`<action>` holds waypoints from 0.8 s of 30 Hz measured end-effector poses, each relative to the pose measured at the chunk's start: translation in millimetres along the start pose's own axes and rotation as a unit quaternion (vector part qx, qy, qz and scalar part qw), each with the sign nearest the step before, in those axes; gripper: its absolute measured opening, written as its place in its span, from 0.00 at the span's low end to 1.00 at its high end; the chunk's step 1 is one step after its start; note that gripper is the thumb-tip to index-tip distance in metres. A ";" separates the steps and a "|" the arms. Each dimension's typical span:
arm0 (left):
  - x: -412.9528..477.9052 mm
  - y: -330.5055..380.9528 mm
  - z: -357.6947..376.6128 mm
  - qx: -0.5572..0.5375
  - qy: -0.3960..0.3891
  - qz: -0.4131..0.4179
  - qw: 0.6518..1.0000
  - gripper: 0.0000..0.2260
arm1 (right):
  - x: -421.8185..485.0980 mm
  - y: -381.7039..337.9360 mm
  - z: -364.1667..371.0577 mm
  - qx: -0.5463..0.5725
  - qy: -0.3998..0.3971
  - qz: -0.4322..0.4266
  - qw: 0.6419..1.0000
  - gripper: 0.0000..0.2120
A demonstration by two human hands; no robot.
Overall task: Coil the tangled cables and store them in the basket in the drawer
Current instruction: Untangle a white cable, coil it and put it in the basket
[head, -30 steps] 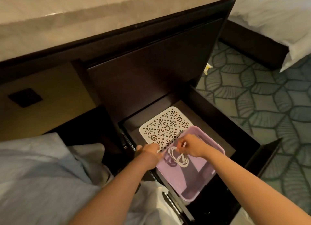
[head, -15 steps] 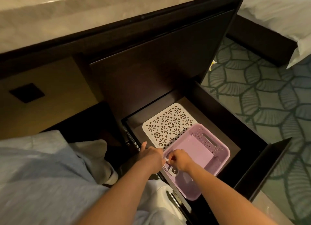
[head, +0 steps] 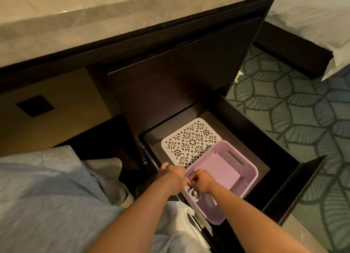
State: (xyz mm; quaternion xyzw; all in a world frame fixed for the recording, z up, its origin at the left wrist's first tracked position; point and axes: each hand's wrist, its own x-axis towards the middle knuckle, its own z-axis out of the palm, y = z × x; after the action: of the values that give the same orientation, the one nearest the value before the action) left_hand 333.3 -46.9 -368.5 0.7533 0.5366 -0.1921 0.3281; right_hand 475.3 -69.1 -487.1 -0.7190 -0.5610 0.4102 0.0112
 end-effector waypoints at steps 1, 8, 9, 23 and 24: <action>-0.6 -0.2 0.2 -0.023 0.000 -0.002 1.000 0.15 | -0.6 0.5 -0.9 0.005 -0.001 -0.003 1.000 0.07; -5.7 -5.1 -15.8 -0.127 0.006 0.051 0.991 0.09 | -18.6 -8.1 -43.5 0.032 -0.047 -0.040 0.998 0.10; -8.5 -4.9 -23.9 -0.145 0.002 0.067 0.987 0.09 | -23.0 -12.1 -54.2 0.047 -0.072 -0.045 0.995 0.10; -150.9 -11.6 -201.4 -0.016 0.137 0.192 0.972 0.14 | -130.6 -189.4 -231.3 0.016 -0.014 -0.323 0.946 0.07; -166.6 -12.0 -212.4 -0.021 0.144 0.202 0.969 0.14 | -140.8 -201.6 -239.6 0.009 -0.008 -0.340 0.940 0.07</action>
State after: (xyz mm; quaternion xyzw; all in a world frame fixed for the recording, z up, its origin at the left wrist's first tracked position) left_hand 250.4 -9.2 -114.0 0.8586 0.4193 0.0001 0.2951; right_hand 454.0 -2.9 -150.9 -0.4818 -0.7684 0.3927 0.1522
